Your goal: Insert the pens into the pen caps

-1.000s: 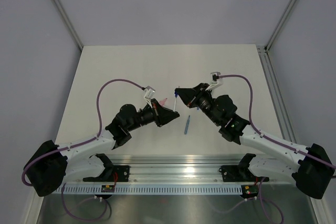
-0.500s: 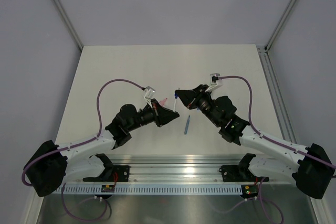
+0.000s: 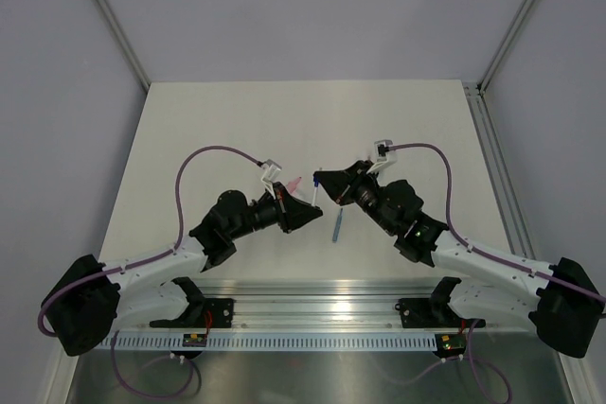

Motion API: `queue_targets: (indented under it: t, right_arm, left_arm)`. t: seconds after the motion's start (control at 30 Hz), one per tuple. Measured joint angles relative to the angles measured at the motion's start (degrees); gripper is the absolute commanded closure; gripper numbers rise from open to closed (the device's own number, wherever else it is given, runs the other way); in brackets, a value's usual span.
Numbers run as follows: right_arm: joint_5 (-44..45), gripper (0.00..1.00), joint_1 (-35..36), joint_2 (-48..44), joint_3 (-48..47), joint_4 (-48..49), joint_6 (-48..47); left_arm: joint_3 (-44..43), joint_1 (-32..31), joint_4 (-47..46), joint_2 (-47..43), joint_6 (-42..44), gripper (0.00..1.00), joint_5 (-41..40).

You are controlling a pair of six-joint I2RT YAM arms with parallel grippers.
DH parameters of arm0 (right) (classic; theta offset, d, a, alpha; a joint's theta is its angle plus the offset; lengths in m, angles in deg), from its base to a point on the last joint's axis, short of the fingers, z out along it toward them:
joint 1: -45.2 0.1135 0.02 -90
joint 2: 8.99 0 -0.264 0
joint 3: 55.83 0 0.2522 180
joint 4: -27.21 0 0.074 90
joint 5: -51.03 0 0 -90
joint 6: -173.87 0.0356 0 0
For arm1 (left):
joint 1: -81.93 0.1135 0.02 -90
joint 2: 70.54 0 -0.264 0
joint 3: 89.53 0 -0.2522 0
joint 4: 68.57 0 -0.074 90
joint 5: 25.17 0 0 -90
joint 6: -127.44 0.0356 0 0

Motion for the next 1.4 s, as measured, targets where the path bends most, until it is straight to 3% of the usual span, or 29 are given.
queue_targets:
  t: [0.3,0.73,1.1,1.4]
  right_arm:
    - [0.61,1.00,1.01,-0.72,2.75,1.29,1.60]
    - [4.68,1.00,5.79,5.42,6.99,8.11,5.84]
    - [14.25,1.00,12.63,13.97,7.52,13.11,8.55]
    - [23.02,1.00,17.97,16.50,4.98,9.09,8.92]
  left_arm:
    - [0.72,-0.44,1.88,-0.50,0.22,1.00,0.39]
    - [3.39,-0.52,11.23,-4.20,2.05,1.00,-0.13]
    - [6.99,2.27,15.63,-6.64,1.16,1.00,2.93]
    - [7.50,2.36,19.96,-8.46,1.14,1.00,3.43]
